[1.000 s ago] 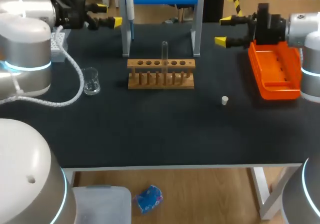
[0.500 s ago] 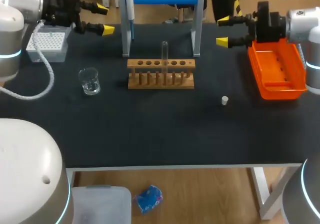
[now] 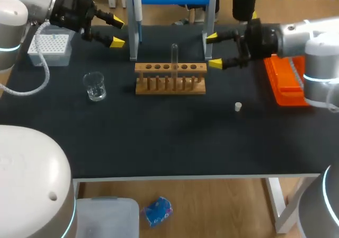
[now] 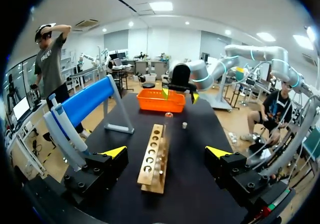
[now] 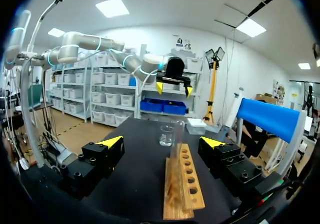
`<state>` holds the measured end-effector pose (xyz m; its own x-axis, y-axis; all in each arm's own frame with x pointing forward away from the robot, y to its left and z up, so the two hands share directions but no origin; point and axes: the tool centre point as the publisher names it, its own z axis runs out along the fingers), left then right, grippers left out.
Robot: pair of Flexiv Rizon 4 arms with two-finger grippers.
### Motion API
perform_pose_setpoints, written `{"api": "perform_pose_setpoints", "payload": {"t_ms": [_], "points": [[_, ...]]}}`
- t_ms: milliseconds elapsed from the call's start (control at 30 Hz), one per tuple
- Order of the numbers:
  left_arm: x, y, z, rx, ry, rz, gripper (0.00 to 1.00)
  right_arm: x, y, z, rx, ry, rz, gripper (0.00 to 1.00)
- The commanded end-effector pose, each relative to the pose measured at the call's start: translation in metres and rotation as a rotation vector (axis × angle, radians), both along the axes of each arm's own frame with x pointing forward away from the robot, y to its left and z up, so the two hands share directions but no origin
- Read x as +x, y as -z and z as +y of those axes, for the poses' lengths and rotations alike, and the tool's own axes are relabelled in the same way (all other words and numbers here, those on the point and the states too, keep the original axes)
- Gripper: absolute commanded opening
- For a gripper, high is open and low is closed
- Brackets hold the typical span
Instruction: Invert the test tube, pick up the pipette, mount the tip to pipette, aspirate from beaker and dispense into the tube, eject the tip, return the pipette, and cap with the stopper.
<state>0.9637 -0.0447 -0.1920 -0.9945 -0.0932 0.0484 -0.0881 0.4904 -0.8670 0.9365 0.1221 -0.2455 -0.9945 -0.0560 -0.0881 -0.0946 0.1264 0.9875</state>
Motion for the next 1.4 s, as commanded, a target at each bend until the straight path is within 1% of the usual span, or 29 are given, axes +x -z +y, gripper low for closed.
{"api": "perform_pose_setpoints", "payload": {"t_ms": [33,167,233,300,367,433,467,633,767,967,1133,1167,1200,1233,1300,1367,1400], "points": [[0.0,-0.001,0.001,0.001,0.002,0.002,1.0,0.012,0.015,0.028,0.035,-0.048,0.025,1.0],[0.0,-0.001,0.001,0.001,0.002,0.002,1.0,0.017,0.021,0.047,0.07,-0.052,0.047,1.0],[0.0,-0.001,0.001,0.001,0.002,0.002,1.0,0.02,0.022,0.054,0.12,-0.054,0.089,1.0],[0.0,-0.001,0.001,0.001,0.002,0.002,1.0,0.024,0.023,0.063,0.126,-0.06,0.087,1.0],[0.0,-0.001,0.001,0.001,0.002,0.002,1.0,0.027,0.024,0.07,0.139,-0.063,0.103,1.0],[0.0,-0.001,0.001,0.001,0.002,0.002,1.0,0.029,0.026,0.078,0.134,-0.073,0.095,1.0],[0.0,-0.001,0.001,0.001,0.002,0.002,1.0,0.03,0.026,0.082,0.139,-0.075,0.105,1.0],[0.0,-0.001,0.001,0.001,0.002,0.002,1.0,0.033,0.028,0.094,0.142,-0.089,0.108,1.0],[0.0,-0.001,0.001,0.001,0.002,0.002,1.0,0.034,0.029,0.098,0.145,-0.093,0.115,1.0],[0.0,-0.001,0.001,0.001,0.002,0.002,1.0,0.034,0.034,0.102,0.126,-0.098,0.132,1.0],[0.0,-0.001,0.001,0.001,0.002,0.002,1.0,0.035,0.035,0.105,0.108,-0.094,0.132,1.0],[0.0,-0.001,0.001,0.001,0.002,0.002,1.0,0.035,0.034,0.105,0.106,-0.093,0.132,0.98],[0.0,-0.001,0.001,0.001,0.002,0.002,1.0,0.036,0.034,0.106,0.105,-0.093,0.133,0.87],[0.0,-0.001,0.001,0.001,0.002,0.002,1.0,0.036,0.034,0.106,0.105,-0.092,0.134,0.81],[0.0,-0.001,0.001,0.001,0.002,0.002,1.0,0.036,0.034,0.106,0.104,-0.089,0.136,0.73],[0.0,-0.001,0.001,0.001,0.002,0.002,1.0,0.036,0.034,0.107,0.104,-0.089,0.138,0.49],[0.0,-0.001,0.001,0.001,0.002,0.002,1.0,0.036,0.034,0.107,0.104,-0.087,0.141,0.47]]}}
